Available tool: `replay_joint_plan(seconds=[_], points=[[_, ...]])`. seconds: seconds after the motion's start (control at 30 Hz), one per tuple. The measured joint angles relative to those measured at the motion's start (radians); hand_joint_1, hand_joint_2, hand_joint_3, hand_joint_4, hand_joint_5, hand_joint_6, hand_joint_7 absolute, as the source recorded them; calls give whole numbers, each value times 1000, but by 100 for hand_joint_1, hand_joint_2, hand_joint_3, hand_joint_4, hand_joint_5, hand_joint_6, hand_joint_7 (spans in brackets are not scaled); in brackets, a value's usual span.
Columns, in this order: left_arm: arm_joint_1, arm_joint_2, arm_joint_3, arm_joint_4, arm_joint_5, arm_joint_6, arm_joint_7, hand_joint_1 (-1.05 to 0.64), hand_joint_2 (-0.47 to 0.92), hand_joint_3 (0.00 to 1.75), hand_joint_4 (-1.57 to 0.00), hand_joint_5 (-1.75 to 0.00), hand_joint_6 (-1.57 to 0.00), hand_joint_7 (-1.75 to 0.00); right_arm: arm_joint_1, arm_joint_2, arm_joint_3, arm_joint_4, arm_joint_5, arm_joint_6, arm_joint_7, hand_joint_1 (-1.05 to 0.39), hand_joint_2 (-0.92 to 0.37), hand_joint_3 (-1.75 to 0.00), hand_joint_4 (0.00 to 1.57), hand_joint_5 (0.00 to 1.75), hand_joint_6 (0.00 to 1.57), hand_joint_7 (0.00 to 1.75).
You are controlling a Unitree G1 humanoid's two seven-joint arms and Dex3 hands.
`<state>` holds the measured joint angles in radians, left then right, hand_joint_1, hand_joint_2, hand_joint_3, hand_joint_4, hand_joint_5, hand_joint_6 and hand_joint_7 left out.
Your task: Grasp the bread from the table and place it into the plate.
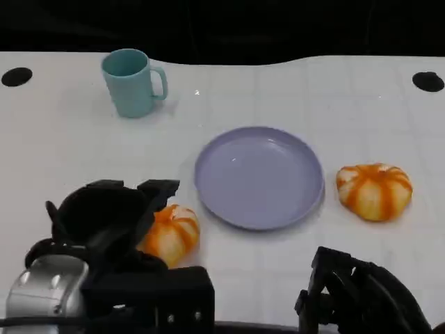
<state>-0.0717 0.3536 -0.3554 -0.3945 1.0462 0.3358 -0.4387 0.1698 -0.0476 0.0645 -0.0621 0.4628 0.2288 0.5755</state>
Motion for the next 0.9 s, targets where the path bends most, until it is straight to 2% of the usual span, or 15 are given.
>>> replay_joint_plan(seconds=[0.27, 0.7, 0.73, 0.77, 0.83, 0.87, 0.9], points=[[-54, -74, -44, 169, 37, 36, 25, -65, 84, 1, -39, -22, -30, 0, 0, 0, 0, -1, 1, 0, 0, -73, -92, -23, 86, 163, 76, 143], [-123, -122, -81, 384, 29, 59, 86, -62, 86, 0, -40, -17, -32, -1, 4, -3, 0, -3, 2, 1, 1, -73, -92, -23, 87, 161, 76, 142], [-128, -122, -83, 391, 28, 59, 92, -60, 86, 1, -45, -19, -36, -2, 4, -3, 0, -3, 2, 1, 1, -72, -92, -23, 87, 161, 76, 142], [-136, -122, -85, 401, 28, 59, 101, -56, 86, 0, -57, -25, -43, -5, 4, -3, 0, -3, 2, 1, 1, -72, -92, -23, 87, 161, 76, 142], [-154, -122, -95, 439, 29, 56, 135, -51, 87, 0, -66, -36, -53, -5, 5, -3, 1, -7, 2, 2, 0, -72, -92, -23, 86, 161, 76, 142], [-161, -122, -101, 461, 30, 53, 154, -46, 87, 0, -72, -58, -65, -5, 8, -3, 0, -10, 2, 2, 0, -72, -92, -23, 86, 161, 76, 142], [-168, -122, -108, 481, 30, 49, 178, -44, 87, 0, -69, -73, -70, -4, 10, -3, 1, -14, 2, 3, 0, -72, -92, -23, 86, 161, 76, 142]])
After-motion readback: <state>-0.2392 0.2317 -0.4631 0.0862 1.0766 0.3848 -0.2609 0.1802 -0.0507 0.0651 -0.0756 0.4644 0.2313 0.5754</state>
